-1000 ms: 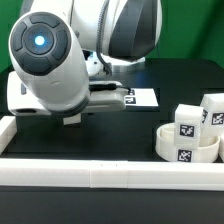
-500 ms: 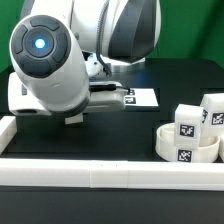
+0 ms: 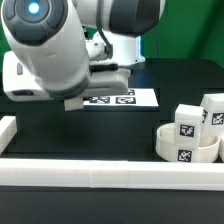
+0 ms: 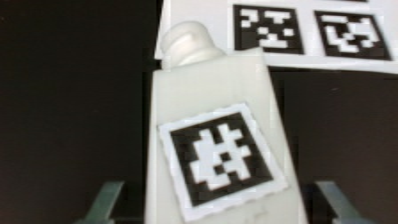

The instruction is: Assemble stool

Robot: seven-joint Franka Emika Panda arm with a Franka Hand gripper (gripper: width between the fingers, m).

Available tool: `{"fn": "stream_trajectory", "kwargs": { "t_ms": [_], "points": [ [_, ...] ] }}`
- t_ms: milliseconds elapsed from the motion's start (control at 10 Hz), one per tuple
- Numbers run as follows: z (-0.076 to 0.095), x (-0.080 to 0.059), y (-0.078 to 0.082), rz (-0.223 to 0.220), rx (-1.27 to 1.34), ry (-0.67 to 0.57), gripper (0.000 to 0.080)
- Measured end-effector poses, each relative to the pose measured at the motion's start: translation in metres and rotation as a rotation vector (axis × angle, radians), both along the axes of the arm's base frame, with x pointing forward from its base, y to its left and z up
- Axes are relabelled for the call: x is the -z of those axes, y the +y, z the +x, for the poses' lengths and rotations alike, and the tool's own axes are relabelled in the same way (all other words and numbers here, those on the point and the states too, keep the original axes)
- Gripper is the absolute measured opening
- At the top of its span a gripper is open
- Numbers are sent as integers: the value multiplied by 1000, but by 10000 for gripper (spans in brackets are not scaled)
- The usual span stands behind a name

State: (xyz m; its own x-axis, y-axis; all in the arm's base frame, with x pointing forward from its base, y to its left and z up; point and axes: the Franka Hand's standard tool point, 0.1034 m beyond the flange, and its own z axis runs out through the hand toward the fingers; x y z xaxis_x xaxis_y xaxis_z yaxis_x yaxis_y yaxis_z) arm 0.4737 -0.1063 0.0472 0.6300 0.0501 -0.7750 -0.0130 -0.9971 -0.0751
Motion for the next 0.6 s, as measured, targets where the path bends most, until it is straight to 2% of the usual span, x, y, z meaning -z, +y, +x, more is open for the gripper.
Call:
{"fn": "stream_trajectory", "kwargs": {
  "t_ms": [200, 300, 400, 500, 600],
  "points": [
    [16, -39, 6, 4, 29, -16, 325],
    [22, -51, 4, 10, 30, -36, 325],
    [28, -46, -6, 36, -7, -116, 325],
    [24, -46, -4, 29, 6, -105, 325],
    [33, -43, -5, 24, -1, -164, 325]
  ]
}}
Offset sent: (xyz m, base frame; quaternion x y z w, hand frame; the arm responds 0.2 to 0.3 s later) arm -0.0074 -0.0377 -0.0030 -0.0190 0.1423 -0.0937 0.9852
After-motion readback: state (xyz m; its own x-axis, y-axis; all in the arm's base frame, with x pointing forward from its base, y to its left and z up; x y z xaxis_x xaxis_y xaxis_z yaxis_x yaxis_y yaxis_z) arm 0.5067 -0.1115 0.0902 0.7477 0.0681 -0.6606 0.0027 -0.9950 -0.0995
